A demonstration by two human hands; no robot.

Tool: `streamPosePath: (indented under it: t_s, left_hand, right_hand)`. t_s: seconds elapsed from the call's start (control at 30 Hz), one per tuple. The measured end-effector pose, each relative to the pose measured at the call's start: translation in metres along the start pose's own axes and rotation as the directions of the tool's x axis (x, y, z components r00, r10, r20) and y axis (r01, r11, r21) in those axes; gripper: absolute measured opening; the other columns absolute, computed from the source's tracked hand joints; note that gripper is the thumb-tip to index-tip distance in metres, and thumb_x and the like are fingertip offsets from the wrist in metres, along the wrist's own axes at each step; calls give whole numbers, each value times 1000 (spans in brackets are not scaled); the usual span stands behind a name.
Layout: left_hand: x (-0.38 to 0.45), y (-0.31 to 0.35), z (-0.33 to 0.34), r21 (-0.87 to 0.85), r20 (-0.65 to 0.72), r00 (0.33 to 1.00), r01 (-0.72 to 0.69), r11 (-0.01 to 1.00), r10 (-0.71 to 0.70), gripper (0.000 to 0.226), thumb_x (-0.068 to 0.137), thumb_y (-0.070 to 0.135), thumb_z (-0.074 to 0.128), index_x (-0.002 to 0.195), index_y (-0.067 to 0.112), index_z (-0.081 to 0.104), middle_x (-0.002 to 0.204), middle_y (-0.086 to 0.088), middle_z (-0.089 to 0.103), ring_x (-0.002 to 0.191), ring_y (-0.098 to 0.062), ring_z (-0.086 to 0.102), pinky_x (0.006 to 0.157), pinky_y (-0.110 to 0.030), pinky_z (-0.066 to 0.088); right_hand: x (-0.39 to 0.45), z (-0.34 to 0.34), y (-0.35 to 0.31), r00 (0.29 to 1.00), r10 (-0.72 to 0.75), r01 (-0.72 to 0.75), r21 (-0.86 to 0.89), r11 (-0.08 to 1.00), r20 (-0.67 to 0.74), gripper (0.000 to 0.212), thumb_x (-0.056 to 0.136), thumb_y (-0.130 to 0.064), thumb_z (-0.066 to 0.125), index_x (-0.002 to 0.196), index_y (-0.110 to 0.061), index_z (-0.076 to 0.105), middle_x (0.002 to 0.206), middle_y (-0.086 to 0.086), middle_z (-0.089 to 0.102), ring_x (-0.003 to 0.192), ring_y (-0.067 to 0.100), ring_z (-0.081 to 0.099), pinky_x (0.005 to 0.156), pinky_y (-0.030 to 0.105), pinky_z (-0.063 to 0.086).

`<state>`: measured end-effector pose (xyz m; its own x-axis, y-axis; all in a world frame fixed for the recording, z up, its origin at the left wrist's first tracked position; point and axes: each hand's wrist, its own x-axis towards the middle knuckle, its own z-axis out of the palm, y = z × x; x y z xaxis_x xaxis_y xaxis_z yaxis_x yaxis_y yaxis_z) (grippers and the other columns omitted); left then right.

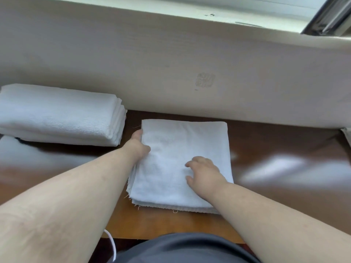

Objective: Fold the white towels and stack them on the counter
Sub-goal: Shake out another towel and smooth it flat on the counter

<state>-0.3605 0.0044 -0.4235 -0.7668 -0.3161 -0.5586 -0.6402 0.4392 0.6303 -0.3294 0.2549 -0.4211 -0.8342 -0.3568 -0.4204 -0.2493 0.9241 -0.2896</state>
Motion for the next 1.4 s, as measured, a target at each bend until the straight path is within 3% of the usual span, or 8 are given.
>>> streamPosePath:
  t_s: [0.23,0.3,0.4,0.5,0.9,1.07,1.23,1.4]
  left_hand:
    - [3,10,16,550,-67,994,111,828,-89,66,88,18,55,146,43,33,156,-8,15,131,-32,35,104,-39,39]
    - [-14,24,26,726,-128,977,-25,688,171,49,85,21,59,130,35,46,131,-7,37,109,-25,44,92,-36,43]
    - [-53,40,62,635,270,917,-398,662,293,17,91,36,51,108,39,54,104,5,57,81,-11,56,79,-33,52]
    - [-88,48,107,600,600,797,-506,620,69,49,93,51,48,141,47,37,129,5,56,111,-20,57,98,-37,46]
    - [-94,53,127,935,354,934,-354,5,-53,78,97,49,39,156,29,-7,163,-3,-15,149,-33,-12,115,-62,-3]
    - [-106,48,133,861,418,863,-476,179,283,56,91,19,46,145,27,36,143,-6,35,127,-27,39,104,-44,38]
    - [-121,-1,132,787,521,831,-557,266,197,66,95,38,50,151,40,15,154,1,15,139,-24,20,107,-43,36]
    - [-120,-19,110,855,413,878,-465,228,242,53,92,29,63,136,22,35,127,-4,38,118,-22,40,96,-36,45]
  right_hand:
    - [-12,-1,68,948,224,-207,-96,974,228,75,98,-43,46,158,-34,2,165,-5,-17,152,20,-16,122,45,17]
    - [-13,-5,69,940,231,-216,-87,973,251,76,99,-41,46,159,-32,-1,165,-4,-17,152,22,-15,123,43,13]
    - [-17,-12,68,918,283,-265,-103,959,276,78,100,-40,46,159,-28,-3,165,0,-17,152,27,-12,123,45,14]
    - [-26,-14,68,874,366,-341,-135,930,320,79,101,-41,43,159,-23,-8,165,6,-19,152,33,-8,122,45,18]
    - [-79,-4,51,881,113,-305,369,878,459,92,79,-69,54,156,-34,18,158,-1,34,142,26,36,112,37,32]
    - [-81,-5,86,998,-14,-1,261,965,57,61,95,-43,54,152,-30,35,155,-1,39,139,19,39,114,30,30]
    - [-91,-1,153,940,100,0,-296,955,325,96,91,-64,47,157,-28,-12,164,-1,-23,152,25,-14,123,47,6]
    - [-94,4,153,953,139,-34,-361,932,271,98,93,-47,59,158,-19,-9,166,2,-15,151,31,7,121,45,18]
